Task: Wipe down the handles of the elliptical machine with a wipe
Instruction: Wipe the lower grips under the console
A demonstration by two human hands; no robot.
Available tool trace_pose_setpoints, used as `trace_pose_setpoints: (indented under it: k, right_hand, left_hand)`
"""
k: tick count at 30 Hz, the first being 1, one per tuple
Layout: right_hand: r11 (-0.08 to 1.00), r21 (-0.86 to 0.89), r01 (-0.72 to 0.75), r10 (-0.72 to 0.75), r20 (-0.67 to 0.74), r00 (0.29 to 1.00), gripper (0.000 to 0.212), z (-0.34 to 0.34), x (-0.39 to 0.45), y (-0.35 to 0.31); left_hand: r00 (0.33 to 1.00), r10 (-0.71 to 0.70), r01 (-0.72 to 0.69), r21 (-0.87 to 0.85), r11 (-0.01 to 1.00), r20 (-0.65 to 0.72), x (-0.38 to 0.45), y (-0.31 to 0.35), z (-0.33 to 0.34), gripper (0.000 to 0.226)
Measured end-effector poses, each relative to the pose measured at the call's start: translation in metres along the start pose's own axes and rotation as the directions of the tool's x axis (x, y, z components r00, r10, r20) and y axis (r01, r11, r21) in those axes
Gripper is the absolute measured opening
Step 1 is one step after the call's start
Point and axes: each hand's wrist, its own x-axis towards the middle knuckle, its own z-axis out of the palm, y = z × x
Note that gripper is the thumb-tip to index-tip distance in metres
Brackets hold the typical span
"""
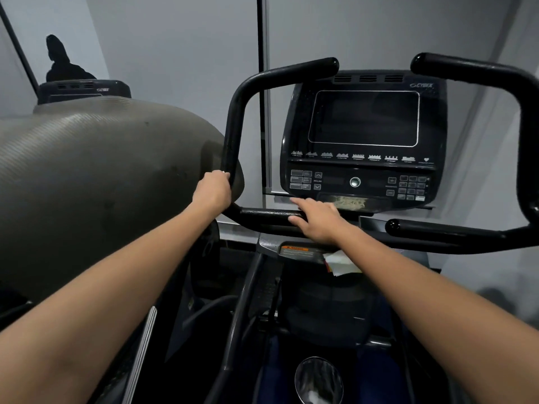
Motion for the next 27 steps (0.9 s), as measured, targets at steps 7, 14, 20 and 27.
trace_pose_setpoints:
  k: [7,14,20,27]
  right_hand:
    - [0.995,-0.094,-0.027,0.009,-0.186,0.982,0.046,-0.030,-0.045,0.032]
    - [0.970,-0.148,-0.193,0.148,-0.268,0.952,0.039,-0.067,-0.095,0.098]
    - [0.880,-0.100,-0.465,0.460,-0.065,0.885,0.048,-0.066,-0.143,0.179]
    - [0.871,-0.011,-0.491,0.491,0.024,0.871,0.051,-0.051,-0.130,0.199]
  left_hand:
    - [0.905,0.267,-0.317,-0.108,0.942,-0.331,-0.017,0.024,0.014,0.038]
    - [0.920,0.392,-0.389,-0.154,0.908,-0.009,-0.018,0.052,0.061,0.036]
    - [0.856,0.517,-0.516,-0.047,0.856,0.027,-0.050,0.099,0.105,0.066]
    - [0.760,0.648,-0.650,-0.063,0.757,-0.050,-0.048,0.092,0.113,0.052]
